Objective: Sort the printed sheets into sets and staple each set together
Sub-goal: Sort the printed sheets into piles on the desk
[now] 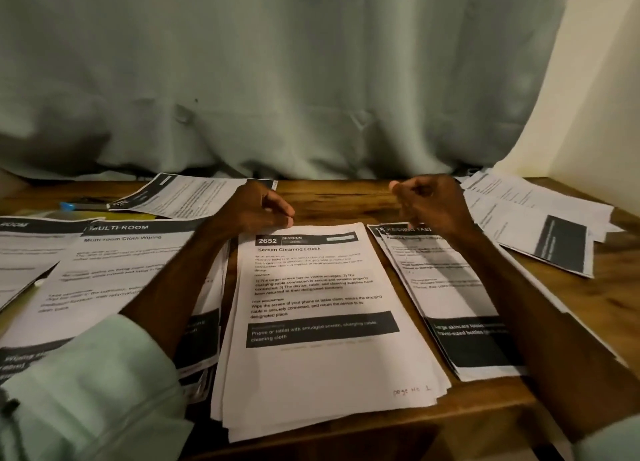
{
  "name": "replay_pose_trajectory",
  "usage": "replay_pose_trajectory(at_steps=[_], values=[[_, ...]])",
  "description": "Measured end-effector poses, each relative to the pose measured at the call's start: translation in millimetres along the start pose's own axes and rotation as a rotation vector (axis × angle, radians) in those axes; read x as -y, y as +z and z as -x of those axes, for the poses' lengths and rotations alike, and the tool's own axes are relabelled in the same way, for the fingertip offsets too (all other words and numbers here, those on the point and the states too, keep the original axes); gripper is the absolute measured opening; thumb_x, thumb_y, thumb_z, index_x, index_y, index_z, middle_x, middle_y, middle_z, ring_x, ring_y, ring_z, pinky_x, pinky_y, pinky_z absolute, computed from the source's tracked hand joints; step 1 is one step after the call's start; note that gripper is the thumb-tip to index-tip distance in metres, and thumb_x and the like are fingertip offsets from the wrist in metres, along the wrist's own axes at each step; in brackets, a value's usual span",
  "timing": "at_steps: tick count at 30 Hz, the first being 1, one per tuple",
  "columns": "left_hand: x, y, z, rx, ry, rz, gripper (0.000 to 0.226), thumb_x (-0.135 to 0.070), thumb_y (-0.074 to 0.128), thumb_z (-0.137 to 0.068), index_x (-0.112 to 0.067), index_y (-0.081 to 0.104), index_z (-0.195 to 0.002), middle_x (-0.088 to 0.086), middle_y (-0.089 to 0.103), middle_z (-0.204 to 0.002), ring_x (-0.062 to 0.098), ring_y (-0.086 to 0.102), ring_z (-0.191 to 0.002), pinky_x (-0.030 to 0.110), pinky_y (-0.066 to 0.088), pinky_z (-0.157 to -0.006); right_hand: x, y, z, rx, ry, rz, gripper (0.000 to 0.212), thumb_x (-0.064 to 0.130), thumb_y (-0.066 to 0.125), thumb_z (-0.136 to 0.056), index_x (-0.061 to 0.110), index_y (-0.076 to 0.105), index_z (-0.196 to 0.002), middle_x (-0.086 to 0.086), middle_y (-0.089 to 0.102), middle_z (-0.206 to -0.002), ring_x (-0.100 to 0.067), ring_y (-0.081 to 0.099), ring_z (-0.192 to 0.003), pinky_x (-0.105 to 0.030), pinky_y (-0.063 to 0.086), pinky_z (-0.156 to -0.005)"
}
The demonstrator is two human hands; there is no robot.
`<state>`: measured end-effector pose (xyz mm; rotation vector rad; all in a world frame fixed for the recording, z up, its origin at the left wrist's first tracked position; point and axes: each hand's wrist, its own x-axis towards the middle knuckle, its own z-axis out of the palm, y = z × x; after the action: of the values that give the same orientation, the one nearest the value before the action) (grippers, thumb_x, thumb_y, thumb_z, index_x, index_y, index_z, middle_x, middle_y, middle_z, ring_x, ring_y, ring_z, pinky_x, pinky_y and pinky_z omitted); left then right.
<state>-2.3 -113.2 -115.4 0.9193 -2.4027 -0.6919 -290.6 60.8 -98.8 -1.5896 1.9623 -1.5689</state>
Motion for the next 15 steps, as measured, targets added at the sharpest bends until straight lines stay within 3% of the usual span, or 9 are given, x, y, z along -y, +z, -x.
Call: replay_pose_trajectory(at_steps=[3, 6, 9, 15], values=[[-13.5, 22.2, -3.6, -0.075, 0.104, -0.054, 0.010, -0.017, 0.083, -0.084, -0.021, 0.081, -0.094, -0.013, 0.076, -0.089, -0.005, 0.068, -0.084, 0.012, 0.050, -0.078, -11.5, -9.0, -6.1, -0.033, -0.014, 0.223, 0.016, 0.027, 0.071, -0.096, 0.012, 0.073, -0.091, 0.001, 0.070, -0.077, -0.008, 0.064, -0.058, -0.016, 0.050, -0.045], [-35.4, 43.2, -6.7, -0.039, 0.175, -0.088, 0.009, -0.016, 0.079, -0.088, -0.021, 0.081, -0.095, -0.019, 0.072, -0.087, -0.010, 0.065, -0.082, 0.012, 0.050, -0.080, -27.0, -13.9, -13.2, -0.047, -0.045, 0.394, 0.011, 0.018, 0.071, -0.095, 0.010, 0.075, -0.089, 0.000, 0.071, -0.082, -0.003, 0.060, -0.068, -0.016, 0.045, -0.059], [-54.9, 62.3, -10.0, 0.002, 0.227, -0.118, 0.011, -0.023, 0.075, -0.092, -0.027, 0.079, -0.101, -0.019, 0.074, -0.100, -0.003, 0.065, -0.092, 0.019, 0.051, -0.084, -42.2, -20.8, -20.3, -0.065, -0.049, 0.447, 0.010, 0.018, 0.073, -0.093, 0.010, 0.076, -0.087, -0.003, 0.074, -0.084, -0.010, 0.064, -0.074, -0.027, 0.051, -0.074], [-60.7, 80.7, -3.7, 0.125, 0.298, -0.144, 0.017, -0.024, 0.068, -0.098, -0.028, 0.076, -0.113, -0.011, 0.073, -0.114, 0.003, 0.065, -0.101, 0.020, 0.052, -0.084, -73.0, -54.1, -32.2, -0.164, 0.046, 0.469, 0.010, 0.007, 0.074, -0.085, 0.014, 0.081, -0.086, -0.003, 0.078, -0.088, -0.017, 0.071, -0.083, -0.025, 0.051, -0.082]])
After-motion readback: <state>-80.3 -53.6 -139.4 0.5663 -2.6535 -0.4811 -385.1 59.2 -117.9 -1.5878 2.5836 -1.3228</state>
